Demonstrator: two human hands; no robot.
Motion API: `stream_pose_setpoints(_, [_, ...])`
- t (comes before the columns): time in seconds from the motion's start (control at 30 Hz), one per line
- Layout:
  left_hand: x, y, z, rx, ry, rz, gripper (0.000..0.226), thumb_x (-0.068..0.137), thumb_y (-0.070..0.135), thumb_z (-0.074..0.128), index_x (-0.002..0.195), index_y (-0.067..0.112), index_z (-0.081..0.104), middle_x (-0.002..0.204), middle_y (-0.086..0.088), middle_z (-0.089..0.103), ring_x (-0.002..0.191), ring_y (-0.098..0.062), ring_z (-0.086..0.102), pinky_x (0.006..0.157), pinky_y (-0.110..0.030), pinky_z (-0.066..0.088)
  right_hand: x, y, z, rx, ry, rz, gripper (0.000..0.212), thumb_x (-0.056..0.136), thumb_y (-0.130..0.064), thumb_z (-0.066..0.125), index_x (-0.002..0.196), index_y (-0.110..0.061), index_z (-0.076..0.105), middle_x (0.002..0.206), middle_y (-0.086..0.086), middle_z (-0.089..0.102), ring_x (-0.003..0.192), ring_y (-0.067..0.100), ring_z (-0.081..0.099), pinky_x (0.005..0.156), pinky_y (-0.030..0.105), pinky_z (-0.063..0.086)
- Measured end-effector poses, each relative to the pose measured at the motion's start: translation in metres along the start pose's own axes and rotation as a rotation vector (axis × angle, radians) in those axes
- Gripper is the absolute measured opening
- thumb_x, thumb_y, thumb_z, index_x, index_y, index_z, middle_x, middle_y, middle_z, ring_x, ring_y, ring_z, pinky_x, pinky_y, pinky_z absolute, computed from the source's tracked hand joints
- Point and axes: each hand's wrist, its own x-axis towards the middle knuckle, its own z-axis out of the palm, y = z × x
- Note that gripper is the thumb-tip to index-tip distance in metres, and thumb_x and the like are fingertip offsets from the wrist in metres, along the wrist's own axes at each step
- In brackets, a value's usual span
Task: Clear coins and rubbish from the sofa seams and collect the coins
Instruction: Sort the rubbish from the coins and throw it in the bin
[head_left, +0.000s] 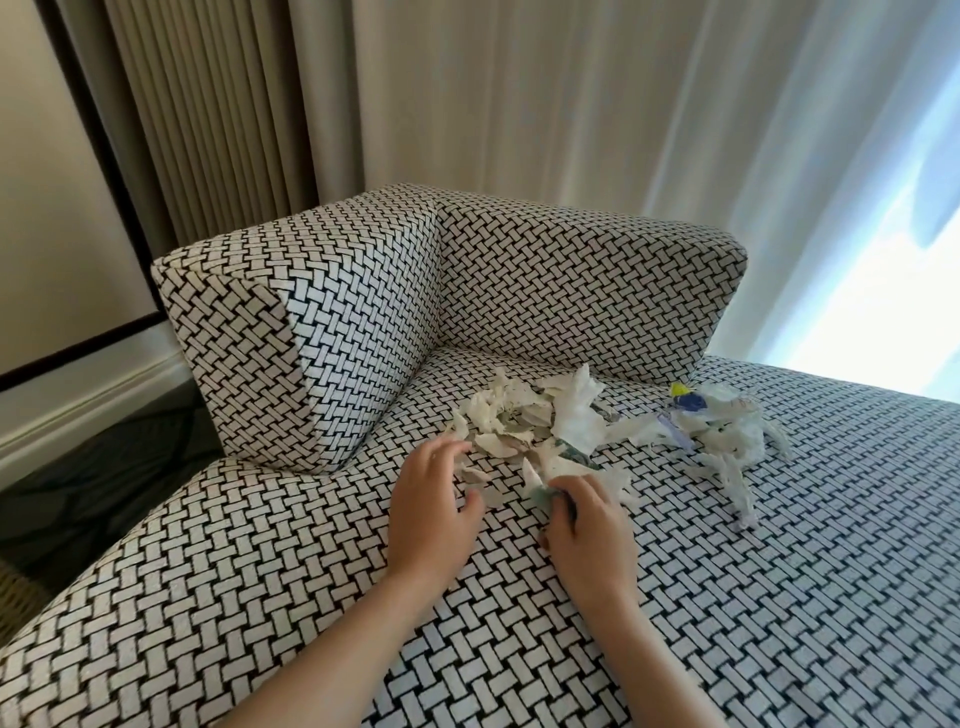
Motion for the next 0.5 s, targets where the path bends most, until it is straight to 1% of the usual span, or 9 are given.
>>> stream_pose_setpoints(0.03, [0.002,-0.001,0.000,-0.008,0.003,-0.018,0.048,0.087,0.030,0.063,0.133,0.027,0.048,0.141,0.013,0.040,0.116,0.014,0.030,0.093,-0.002,0.031,-0.001,0.000,0.000,0.085,0.003,0.019,0.014,0.097,-0.022,0.049,0.097,-0.024,0.063,0.094,-0.017,0.057,0.077,0.012,0.062,0.065,0.036,0.055])
stream_pose_setpoints(0.07, [0.004,-0.001,0.001,-0.019,-0.002,-0.034,0.053,0.086,0.031,0.064,0.136,0.026,0.045,0.145,0.013,0.036,0.113,0.019,0.027,0.086,0.004,0.025,-0.003,0.000,0.000,0.162,0.010,0.042,0.014,0.097,-0.021,0.046,0.093,-0.025,0.059,0.091,-0.016,0.056,0.073,0.015,0.064,0.061,0.041,0.055])
stream_pose_setpoints(0.1, [0.007,0.000,0.001,-0.034,-0.007,-0.048,0.057,0.087,0.031,0.064,0.138,0.027,0.042,0.148,0.013,0.031,0.111,0.022,0.026,0.084,0.004,0.023,-0.004,0.001,0.000,0.220,0.024,0.061,0.015,0.097,-0.020,0.045,0.089,-0.027,0.056,0.087,-0.014,0.056,0.071,0.017,0.063,0.059,0.044,0.055])
stream_pose_setpoints(0.17, [0.010,-0.002,0.004,-0.030,-0.011,-0.068,0.061,0.088,0.035,0.061,0.143,0.027,0.035,0.155,0.010,0.025,0.123,0.016,0.028,0.101,-0.009,0.028,-0.006,0.002,-0.001,0.284,0.068,0.079,0.023,0.095,-0.016,0.043,0.080,-0.030,0.052,0.076,-0.010,0.056,0.065,0.019,0.060,0.053,0.046,0.054])
stream_pose_setpoints(0.23, [0.011,-0.004,0.007,0.028,-0.050,-0.082,0.065,0.090,0.041,0.056,0.148,0.028,0.027,0.158,0.007,0.021,0.141,-0.007,0.027,0.114,-0.031,0.030,-0.007,0.002,-0.002,0.307,0.100,0.085,0.024,0.092,-0.021,0.042,0.072,-0.031,0.050,0.063,-0.006,0.055,0.054,0.018,0.056,0.044,0.040,0.047])
stream_pose_setpoints(0.27, [0.012,-0.004,0.007,0.058,-0.076,-0.079,0.067,0.091,0.043,0.055,0.149,0.029,0.024,0.157,0.007,0.025,0.142,-0.012,0.027,0.115,-0.038,0.031,-0.007,0.002,-0.003,0.309,0.098,0.088,0.025,0.092,-0.026,0.044,0.068,-0.031,0.049,0.058,-0.005,0.054,0.049,0.014,0.054,0.040,0.035,0.041])
stream_pose_setpoints(0.33, [0.012,-0.003,0.006,0.089,-0.087,-0.049,0.068,0.092,0.043,0.054,0.151,0.031,0.021,0.149,0.011,0.039,0.136,-0.011,0.036,0.109,-0.040,0.039,-0.007,0.001,-0.003,0.244,0.087,0.077,0.029,0.088,-0.030,0.053,0.061,-0.030,0.043,0.052,-0.006,0.048,0.043,0.004,0.043,0.041,0.024,0.031])
stream_pose_setpoints(0.4, [0.013,-0.002,0.006,0.093,-0.076,-0.037,0.066,0.093,0.040,0.055,0.151,0.032,0.023,0.142,0.016,0.046,0.129,-0.006,0.041,0.109,-0.035,0.038,-0.006,0.000,-0.001,0.119,0.095,0.050,0.037,0.084,-0.029,0.062,0.057,-0.029,0.035,0.058,-0.008,0.044,0.044,0.005,0.033,0.043,0.022,0.028])
stream_pose_setpoints(0.5, [0.013,-0.003,0.006,0.125,-0.059,-0.069,0.062,0.094,0.036,0.054,0.150,0.030,0.026,0.127,0.015,0.052,0.116,-0.006,0.045,0.104,-0.031,0.039,-0.004,-0.002,-0.001,0.029,0.077,0.051,0.038,0.082,-0.040,0.068,0.063,-0.030,0.037,0.081,-0.012,0.045,0.046,0.004,0.040,0.042,0.021,0.034])
